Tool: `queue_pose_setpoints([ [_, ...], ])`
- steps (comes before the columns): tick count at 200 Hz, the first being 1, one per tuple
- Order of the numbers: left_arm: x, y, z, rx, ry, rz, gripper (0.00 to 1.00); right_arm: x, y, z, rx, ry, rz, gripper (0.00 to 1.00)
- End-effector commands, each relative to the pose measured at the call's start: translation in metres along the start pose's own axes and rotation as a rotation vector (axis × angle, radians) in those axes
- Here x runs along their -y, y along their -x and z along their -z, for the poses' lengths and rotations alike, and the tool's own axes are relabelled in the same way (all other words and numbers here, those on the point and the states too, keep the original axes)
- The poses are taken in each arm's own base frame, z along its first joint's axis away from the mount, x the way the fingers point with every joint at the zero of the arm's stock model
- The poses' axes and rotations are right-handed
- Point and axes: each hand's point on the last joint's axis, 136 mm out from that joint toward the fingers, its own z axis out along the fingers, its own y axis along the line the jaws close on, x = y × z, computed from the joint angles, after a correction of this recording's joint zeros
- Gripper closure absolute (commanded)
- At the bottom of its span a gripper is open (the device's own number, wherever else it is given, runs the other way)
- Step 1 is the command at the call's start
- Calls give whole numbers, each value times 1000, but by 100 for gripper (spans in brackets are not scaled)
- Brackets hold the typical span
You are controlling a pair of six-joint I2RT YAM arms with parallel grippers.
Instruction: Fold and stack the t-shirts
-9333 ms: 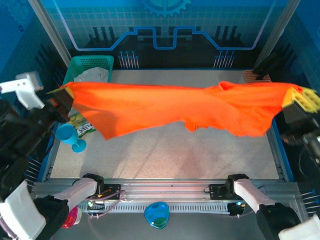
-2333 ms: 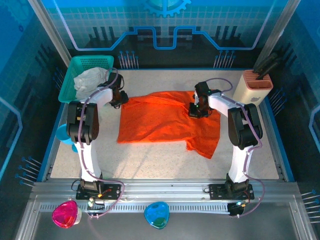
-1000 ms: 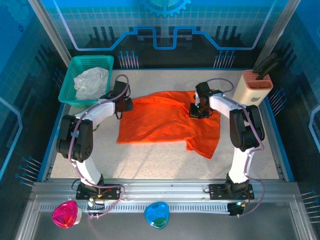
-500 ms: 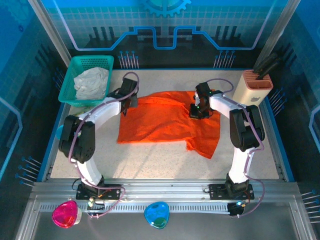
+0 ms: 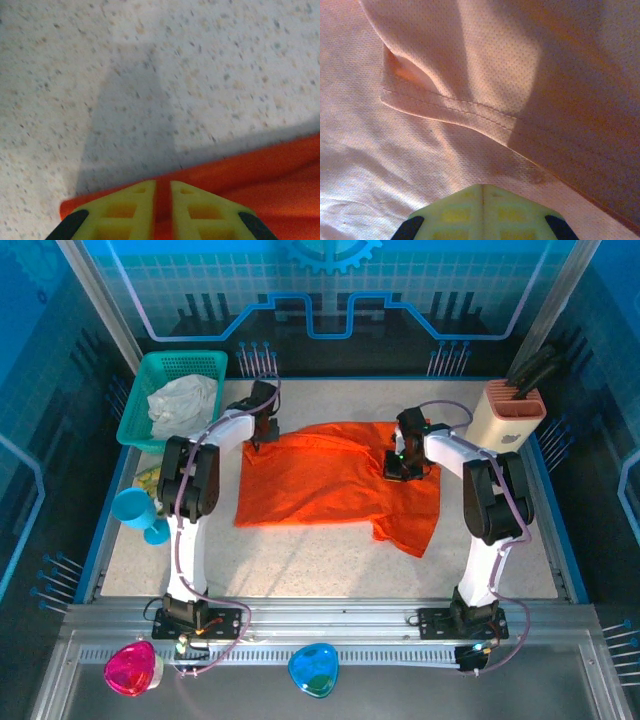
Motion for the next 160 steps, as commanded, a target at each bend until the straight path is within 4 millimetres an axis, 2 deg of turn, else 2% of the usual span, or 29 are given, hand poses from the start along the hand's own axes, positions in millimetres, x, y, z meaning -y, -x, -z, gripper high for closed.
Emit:
queue_pose_setpoints([
  [1, 13, -3, 28, 32, -59, -20, 84, -3, 1, 8, 5, 27, 2, 100],
  [29, 20, -22, 27, -20, -102, -38, 86, -7, 1, 8, 6, 50, -1, 100],
  [68, 34, -37, 28, -57, -130, -83, 86, -6, -3, 10, 11, 50, 1, 100],
  [109, 44, -61, 18, -156, -140, -100, 87, -4, -6, 16, 17, 54, -3, 100],
  [160, 50, -87, 25, -208, -121, -120, 88, 2, -6, 28, 38, 55, -8, 100],
])
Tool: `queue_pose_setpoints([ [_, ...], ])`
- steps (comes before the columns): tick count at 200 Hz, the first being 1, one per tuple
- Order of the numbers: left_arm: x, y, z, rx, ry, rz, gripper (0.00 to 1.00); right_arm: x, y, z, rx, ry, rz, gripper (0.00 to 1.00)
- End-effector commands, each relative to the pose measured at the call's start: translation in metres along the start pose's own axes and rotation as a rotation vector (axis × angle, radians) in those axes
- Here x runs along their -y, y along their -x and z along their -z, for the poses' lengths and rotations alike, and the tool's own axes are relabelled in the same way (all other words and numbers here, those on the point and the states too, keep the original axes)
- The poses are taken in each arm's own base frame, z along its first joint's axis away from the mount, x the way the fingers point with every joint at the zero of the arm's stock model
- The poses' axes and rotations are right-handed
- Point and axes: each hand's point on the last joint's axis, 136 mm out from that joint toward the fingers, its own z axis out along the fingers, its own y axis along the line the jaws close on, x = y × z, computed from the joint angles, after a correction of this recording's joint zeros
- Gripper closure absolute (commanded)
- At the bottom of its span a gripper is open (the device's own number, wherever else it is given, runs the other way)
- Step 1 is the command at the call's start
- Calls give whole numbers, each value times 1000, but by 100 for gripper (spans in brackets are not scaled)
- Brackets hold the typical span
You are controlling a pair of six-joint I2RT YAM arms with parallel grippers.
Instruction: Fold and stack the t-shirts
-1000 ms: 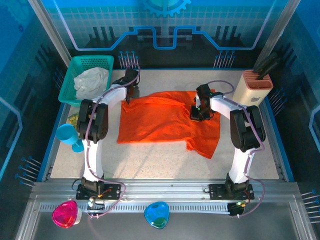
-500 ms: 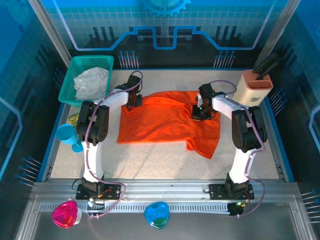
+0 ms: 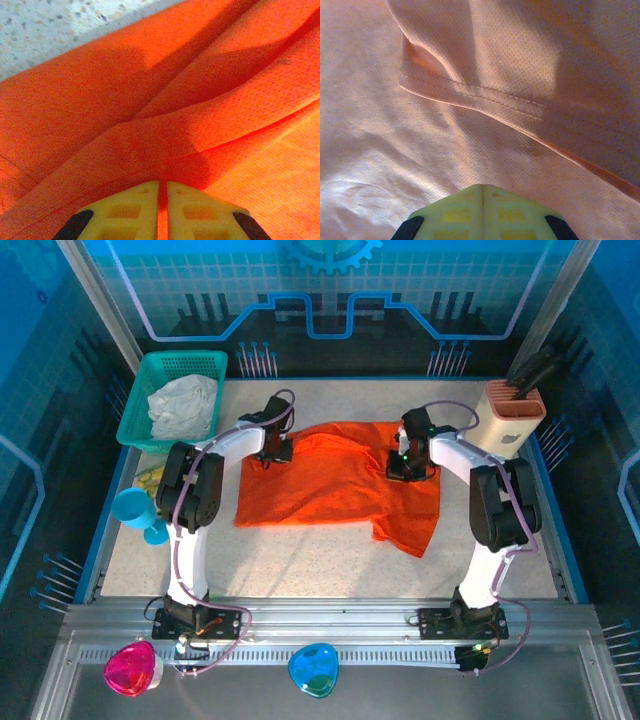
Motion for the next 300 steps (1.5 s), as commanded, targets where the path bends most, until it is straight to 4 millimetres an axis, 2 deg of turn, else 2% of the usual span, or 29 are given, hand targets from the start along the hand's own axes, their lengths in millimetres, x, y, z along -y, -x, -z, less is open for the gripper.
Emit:
queue_pose_setpoints([
  [1, 5, -26, -1, -75, 1, -11, 88, 3, -2, 13, 13, 18, -3, 100],
  [45, 1, -58, -10, -129, 23, 10, 89, 10, -4, 24, 31, 20, -11, 100],
  [74, 1, -67, -3, -131, 32, 14, 90, 15, -6, 31, 43, 22, -19, 100],
  [96, 2, -51, 24, -65, 34, 14, 89, 18, -7, 37, 54, 23, -25, 100],
  [125, -13, -18, 64, 22, 118, 37, 83, 23, -7, 41, 63, 26, -35, 100],
  [151, -28, 0, 79, 38, 157, 110, 79, 25, -9, 40, 63, 34, -43, 100],
  [187, -55, 4, 70, 21, 202, 212, 78, 27, -14, 34, 52, 39, -47, 100],
  [209, -71, 5, 51, -6, 220, 251, 79, 29, -15, 33, 48, 36, -46, 100],
  [228, -77, 3, 36, -42, 219, 264, 82, 31, -15, 33, 50, 37, -50, 100],
  [257, -65, -7, 22, -70, 168, 251, 86, 34, -15, 33, 54, 39, -56, 100],
  [300, -49, -27, 30, -58, 159, 209, 87, 33, -15, 30, 51, 54, -64, 100],
])
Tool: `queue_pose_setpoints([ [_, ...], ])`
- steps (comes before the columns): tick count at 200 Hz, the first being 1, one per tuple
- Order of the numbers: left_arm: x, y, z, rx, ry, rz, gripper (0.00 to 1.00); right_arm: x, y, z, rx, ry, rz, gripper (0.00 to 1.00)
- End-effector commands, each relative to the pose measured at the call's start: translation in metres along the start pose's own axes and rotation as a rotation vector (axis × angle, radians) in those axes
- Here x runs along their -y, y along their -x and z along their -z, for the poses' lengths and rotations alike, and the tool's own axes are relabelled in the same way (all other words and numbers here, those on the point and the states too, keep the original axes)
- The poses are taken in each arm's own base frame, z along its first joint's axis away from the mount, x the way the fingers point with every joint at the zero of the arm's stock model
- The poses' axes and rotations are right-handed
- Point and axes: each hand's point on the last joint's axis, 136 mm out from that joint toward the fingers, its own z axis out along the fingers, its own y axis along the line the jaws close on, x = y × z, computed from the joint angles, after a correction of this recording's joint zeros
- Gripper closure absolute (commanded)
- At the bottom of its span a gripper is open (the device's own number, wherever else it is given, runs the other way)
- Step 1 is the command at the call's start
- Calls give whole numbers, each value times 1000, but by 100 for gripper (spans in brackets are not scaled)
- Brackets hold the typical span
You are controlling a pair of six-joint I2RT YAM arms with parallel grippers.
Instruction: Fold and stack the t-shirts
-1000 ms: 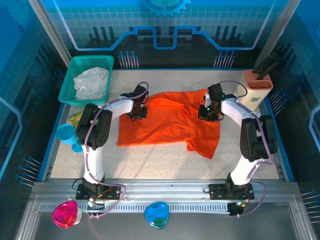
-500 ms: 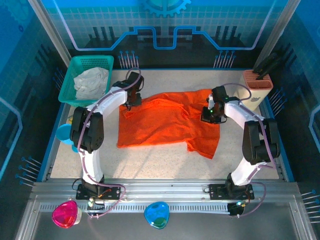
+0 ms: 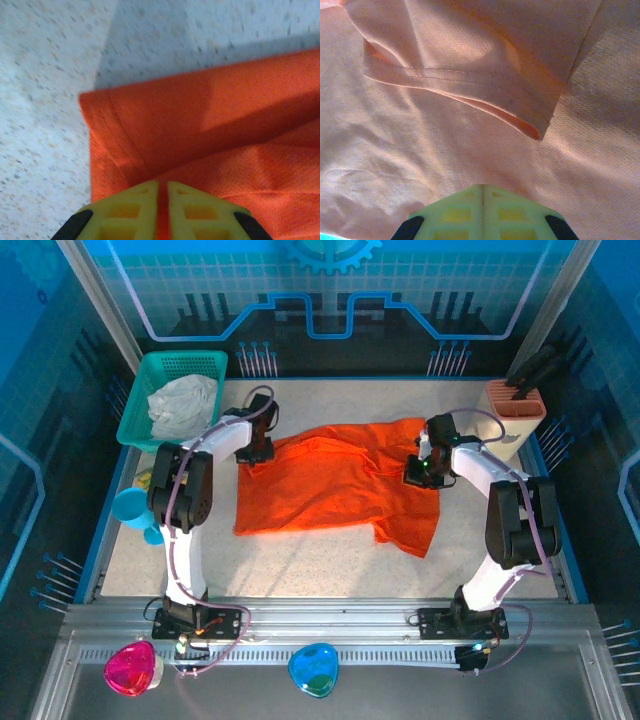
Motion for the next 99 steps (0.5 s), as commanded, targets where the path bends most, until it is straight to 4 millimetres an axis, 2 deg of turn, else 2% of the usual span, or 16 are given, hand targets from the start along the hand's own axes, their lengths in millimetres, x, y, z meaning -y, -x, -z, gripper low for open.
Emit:
queue_pose_setpoints([
  [1, 9, -10, 18, 23, -34, -5, 87, 0, 1, 3, 10, 28, -2, 100],
  [55, 4, -43, 13, -6, -10, -41, 89, -1, 0, 3, 11, 34, -4, 100],
  [99, 4, -57, 11, -15, 3, -56, 88, -2, 0, 3, 10, 36, -6, 100],
])
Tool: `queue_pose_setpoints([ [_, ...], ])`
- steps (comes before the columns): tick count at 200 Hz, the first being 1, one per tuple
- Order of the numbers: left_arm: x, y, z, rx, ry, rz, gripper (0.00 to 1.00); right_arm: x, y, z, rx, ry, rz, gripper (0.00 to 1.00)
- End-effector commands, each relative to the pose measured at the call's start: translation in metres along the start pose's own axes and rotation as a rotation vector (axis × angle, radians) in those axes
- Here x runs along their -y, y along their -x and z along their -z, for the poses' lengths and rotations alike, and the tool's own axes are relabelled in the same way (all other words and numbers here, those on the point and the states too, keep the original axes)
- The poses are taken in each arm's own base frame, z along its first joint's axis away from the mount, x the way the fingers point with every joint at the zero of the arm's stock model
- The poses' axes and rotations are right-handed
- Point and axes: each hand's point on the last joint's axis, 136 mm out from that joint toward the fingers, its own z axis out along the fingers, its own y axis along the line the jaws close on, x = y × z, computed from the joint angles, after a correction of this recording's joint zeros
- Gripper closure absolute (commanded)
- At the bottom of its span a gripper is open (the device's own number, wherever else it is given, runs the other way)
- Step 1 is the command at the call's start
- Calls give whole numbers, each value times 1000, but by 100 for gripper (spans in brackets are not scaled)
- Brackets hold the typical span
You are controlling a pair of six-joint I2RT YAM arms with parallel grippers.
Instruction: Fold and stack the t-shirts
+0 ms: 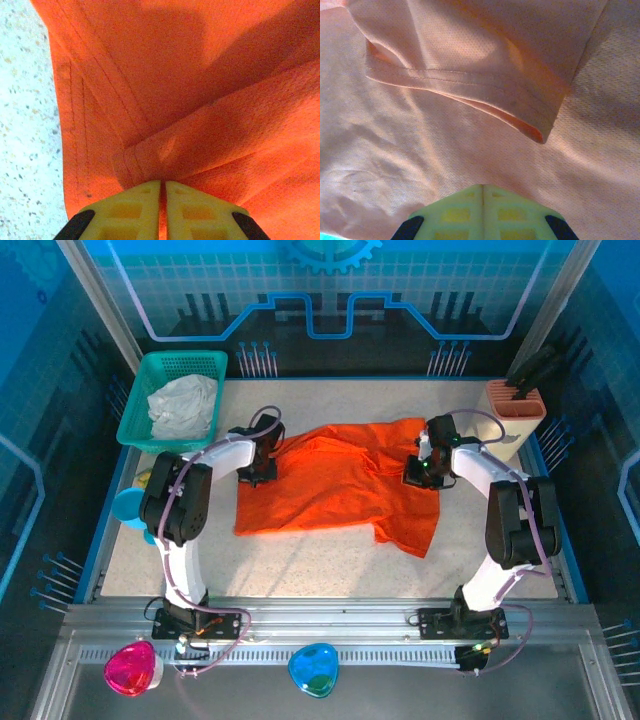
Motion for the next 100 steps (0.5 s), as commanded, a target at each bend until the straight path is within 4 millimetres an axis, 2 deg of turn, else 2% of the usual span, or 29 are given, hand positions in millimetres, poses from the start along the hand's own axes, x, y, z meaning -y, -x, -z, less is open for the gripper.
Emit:
queue_pose_setpoints([
  [1, 0, -2, 6, 19, 3, 14, 88, -1, 0, 4, 7, 23, -7, 100],
  [49, -3, -18, -20, -43, 62, 0, 89, 1, -1, 5, 4, 13, -1, 100],
  [72, -10, -15, -16, -37, 101, 2, 89, 10, -1, 8, 6, -13, -8, 100],
  [100, -18, -10, -2, -12, 134, 1, 90, 23, -2, 10, 8, -34, -40, 100],
])
